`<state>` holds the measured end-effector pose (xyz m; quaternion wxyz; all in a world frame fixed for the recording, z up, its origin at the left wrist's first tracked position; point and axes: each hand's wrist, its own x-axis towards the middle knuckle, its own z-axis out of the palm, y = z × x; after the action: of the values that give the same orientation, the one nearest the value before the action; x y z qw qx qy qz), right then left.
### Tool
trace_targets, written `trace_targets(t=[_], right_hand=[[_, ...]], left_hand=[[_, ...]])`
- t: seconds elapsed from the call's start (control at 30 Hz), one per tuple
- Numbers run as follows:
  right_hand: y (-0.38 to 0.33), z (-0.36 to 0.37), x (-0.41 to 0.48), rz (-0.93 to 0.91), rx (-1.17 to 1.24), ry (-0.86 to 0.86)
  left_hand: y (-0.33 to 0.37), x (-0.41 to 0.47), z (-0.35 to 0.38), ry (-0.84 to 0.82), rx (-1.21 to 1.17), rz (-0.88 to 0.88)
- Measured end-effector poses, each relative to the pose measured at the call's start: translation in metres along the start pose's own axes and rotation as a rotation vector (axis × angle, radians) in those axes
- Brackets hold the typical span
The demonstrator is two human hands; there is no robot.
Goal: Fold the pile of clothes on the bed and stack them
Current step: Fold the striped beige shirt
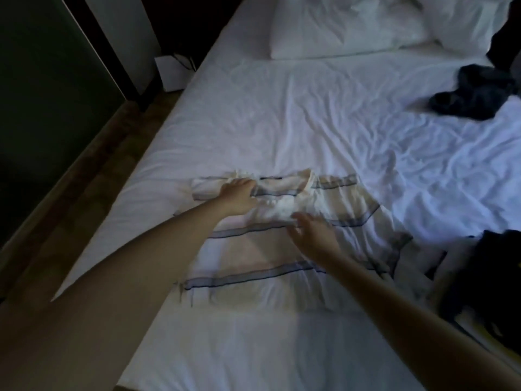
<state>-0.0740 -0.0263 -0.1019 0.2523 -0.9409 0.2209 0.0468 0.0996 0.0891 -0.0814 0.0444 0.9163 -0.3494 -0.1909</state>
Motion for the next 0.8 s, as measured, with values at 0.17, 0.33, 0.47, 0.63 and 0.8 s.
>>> trace_targets(t=[0.17,0.33,0.47,0.63,0.8], right_hand=[[0.012,0.055,-0.026,-0.048,-0.158,-0.166],[-0.001,0.076,-0.062,0.045,-0.050,0.262],[-0.005,0.097,-0.077,0.003,-0.236,0.325],[-0.007,0.104,-0.087,0.136,-0.188,0.478],[-0.033,0.117,-0.114,0.491,0.075,0.579]], left_hand=[[0.021,0.014,0.039,-0.231,0.114,0.086],[0.018,0.031,0.033,-0.148,0.126,0.046],[0.027,0.039,0.022,-0.161,0.147,0.040],[0.029,0.045,0.026,-0.197,0.090,0.053],[0.029,0.019,0.038,-0.282,-0.139,0.005]])
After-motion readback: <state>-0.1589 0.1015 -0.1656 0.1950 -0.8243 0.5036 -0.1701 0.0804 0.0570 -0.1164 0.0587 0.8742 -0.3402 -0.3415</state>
